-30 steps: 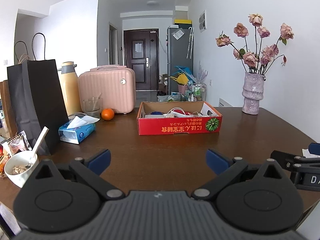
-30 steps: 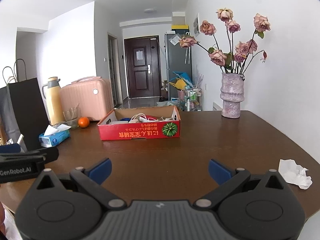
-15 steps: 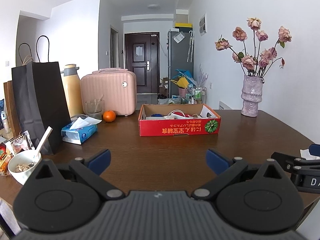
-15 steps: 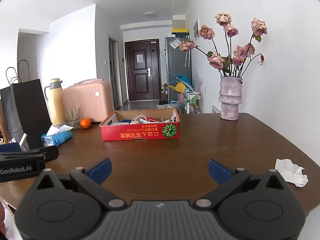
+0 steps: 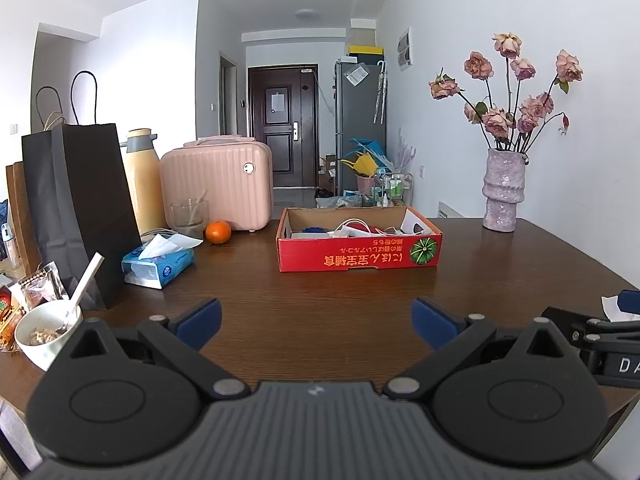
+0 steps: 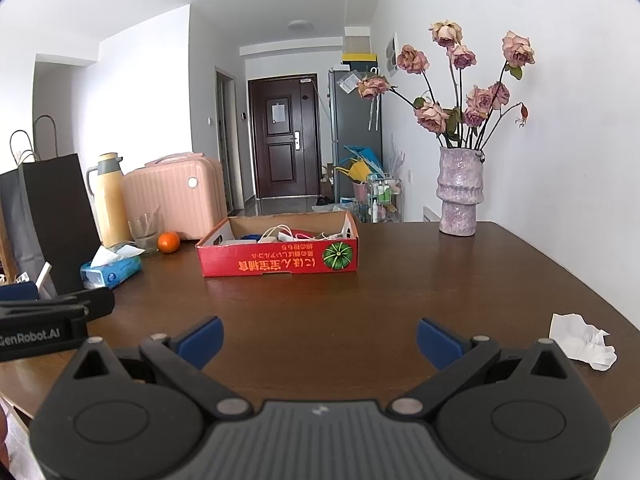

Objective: Organize rigid objects

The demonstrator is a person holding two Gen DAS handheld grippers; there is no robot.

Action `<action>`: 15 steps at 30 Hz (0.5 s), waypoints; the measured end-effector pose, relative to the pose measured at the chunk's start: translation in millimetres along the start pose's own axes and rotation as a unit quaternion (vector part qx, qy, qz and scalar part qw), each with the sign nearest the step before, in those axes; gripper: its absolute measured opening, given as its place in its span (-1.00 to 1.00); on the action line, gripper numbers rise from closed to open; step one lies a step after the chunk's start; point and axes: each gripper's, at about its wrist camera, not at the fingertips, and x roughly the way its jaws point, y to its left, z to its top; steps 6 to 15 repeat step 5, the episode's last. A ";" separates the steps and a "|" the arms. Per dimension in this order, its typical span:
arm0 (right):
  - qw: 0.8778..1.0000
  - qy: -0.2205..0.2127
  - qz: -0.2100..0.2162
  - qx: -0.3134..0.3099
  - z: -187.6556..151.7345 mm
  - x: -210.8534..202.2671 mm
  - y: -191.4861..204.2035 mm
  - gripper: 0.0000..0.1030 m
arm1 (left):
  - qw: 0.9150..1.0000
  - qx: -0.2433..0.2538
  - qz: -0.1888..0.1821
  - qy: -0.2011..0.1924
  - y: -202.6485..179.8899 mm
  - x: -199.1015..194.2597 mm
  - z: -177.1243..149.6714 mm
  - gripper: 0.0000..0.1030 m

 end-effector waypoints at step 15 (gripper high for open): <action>1.000 0.004 0.000 -0.001 -1.2 3.5 0.3 1.00 | 1.000 0.001 -0.002 0.003 -0.5 2.5 -0.7 1.00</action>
